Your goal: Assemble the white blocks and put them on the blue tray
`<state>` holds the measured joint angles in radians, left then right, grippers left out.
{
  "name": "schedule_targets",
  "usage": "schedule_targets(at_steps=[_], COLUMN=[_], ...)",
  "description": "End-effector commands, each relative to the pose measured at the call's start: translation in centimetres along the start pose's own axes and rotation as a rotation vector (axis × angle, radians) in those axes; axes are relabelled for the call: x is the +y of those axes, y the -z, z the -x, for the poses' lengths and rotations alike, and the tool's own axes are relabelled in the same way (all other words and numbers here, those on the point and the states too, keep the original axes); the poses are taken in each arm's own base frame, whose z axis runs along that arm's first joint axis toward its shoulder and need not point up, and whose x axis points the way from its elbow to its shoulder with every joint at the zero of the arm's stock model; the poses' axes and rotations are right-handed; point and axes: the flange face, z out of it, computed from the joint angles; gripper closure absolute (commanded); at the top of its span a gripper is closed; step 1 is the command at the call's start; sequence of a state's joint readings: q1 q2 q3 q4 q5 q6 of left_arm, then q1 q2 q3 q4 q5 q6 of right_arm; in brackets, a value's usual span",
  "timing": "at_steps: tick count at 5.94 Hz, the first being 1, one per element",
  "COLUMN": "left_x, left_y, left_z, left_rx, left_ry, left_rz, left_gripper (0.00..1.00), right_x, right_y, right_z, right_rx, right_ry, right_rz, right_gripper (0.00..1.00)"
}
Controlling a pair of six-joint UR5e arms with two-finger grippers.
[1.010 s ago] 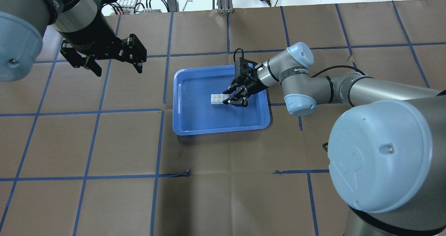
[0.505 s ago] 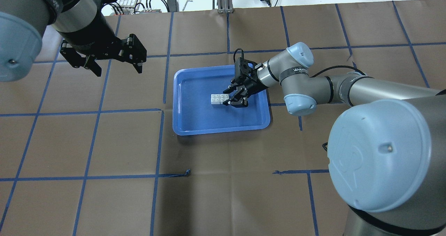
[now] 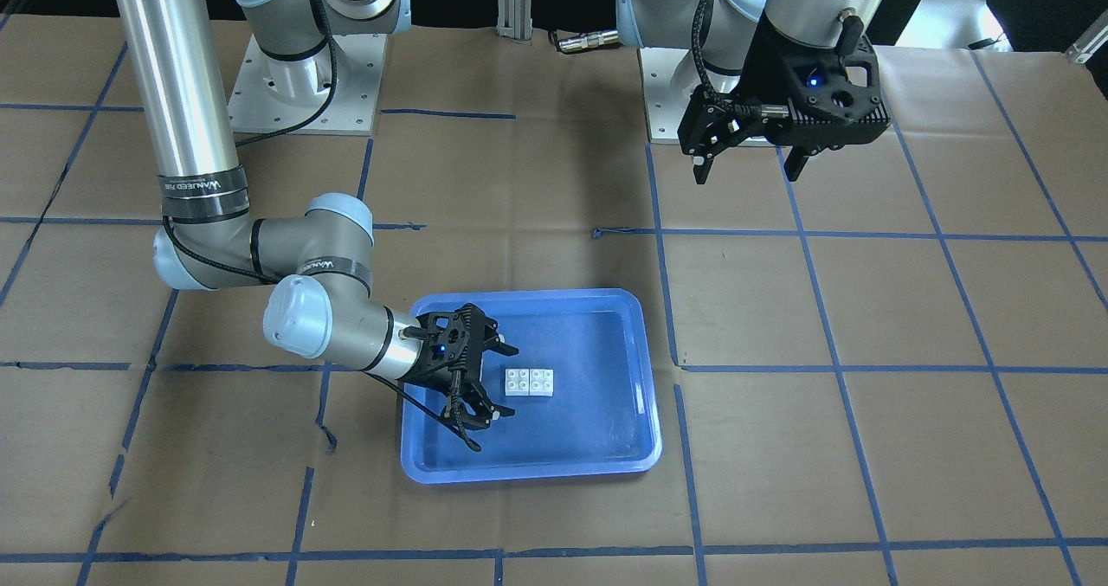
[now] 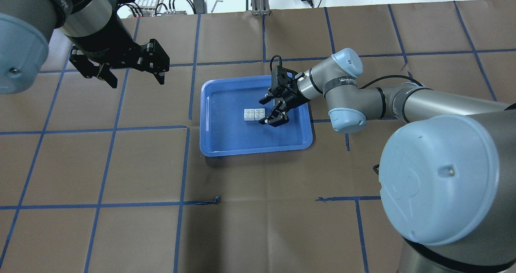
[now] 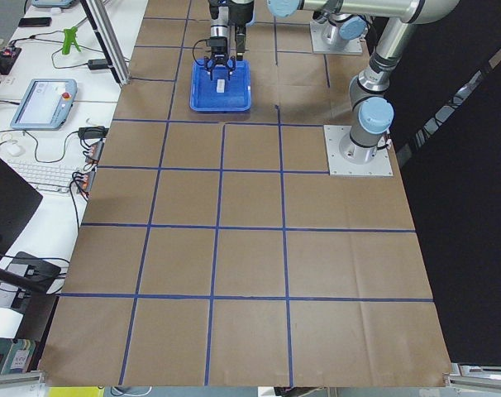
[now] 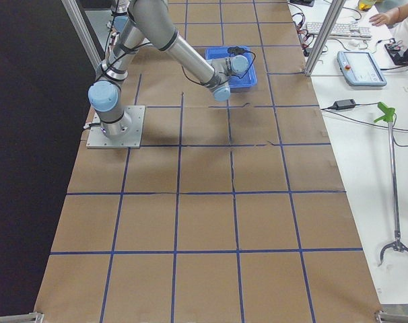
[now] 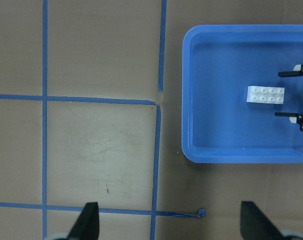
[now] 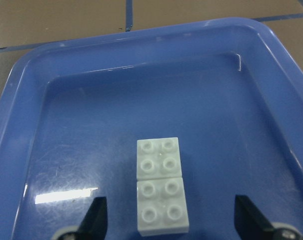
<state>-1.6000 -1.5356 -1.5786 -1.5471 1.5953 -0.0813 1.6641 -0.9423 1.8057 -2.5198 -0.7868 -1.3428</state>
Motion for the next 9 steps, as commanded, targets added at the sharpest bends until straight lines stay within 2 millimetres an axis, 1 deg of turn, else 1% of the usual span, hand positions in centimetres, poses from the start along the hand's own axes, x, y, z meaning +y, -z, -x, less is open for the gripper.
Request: schedule_targets(at_steps=[1, 2, 3, 5, 6, 7, 8, 9], left_x=[0.0, 0.0, 0.0, 0.0, -0.1, -0.1, -0.1, -0.1], left_y=[0.0, 0.0, 0.0, 0.0, -0.1, -0.1, -0.1, -0.1], left_z=[0.0, 0.0, 0.0, 0.1, 0.1, 0.1, 0.1, 0.1], left_rx=[-0.003, -0.005, -0.005, -0.006, -0.006, -0.006, -0.006, -0.006], left_ry=[0.000, 0.000, 0.000, 0.000, 0.000, 0.002, 0.000, 0.000], left_rz=[0.000, -0.001, 0.000, 0.000, 0.000, 0.000, 0.000, -0.002], left_gripper=[0.00, 0.00, 0.00, 0.00, 0.00, 0.00, 0.00, 0.00], right_x=[-1.7, -2.3, -3.2, -5.9, -7.3, -8.4, -9.8, -10.7], right_y=[2.3, 3.3, 5.0, 10.4, 13.3, 15.6, 17.6, 19.3], right_z=[-1.0, -0.9, -1.1, -1.5, -1.3, -0.7, -0.1, 0.6], right_rx=[0.059, 0.062, 0.082, 0.102, 0.169, 0.212, 0.242, 0.276], right_ry=[-0.016, -0.032, -0.051, -0.112, -0.223, -0.351, -0.461, -0.593], right_rz=[0.063, 0.090, 0.152, 0.310, 0.417, 0.489, 0.517, 0.560], right_gripper=[0.00, 0.00, 0.00, 0.00, 0.00, 0.00, 0.00, 0.00])
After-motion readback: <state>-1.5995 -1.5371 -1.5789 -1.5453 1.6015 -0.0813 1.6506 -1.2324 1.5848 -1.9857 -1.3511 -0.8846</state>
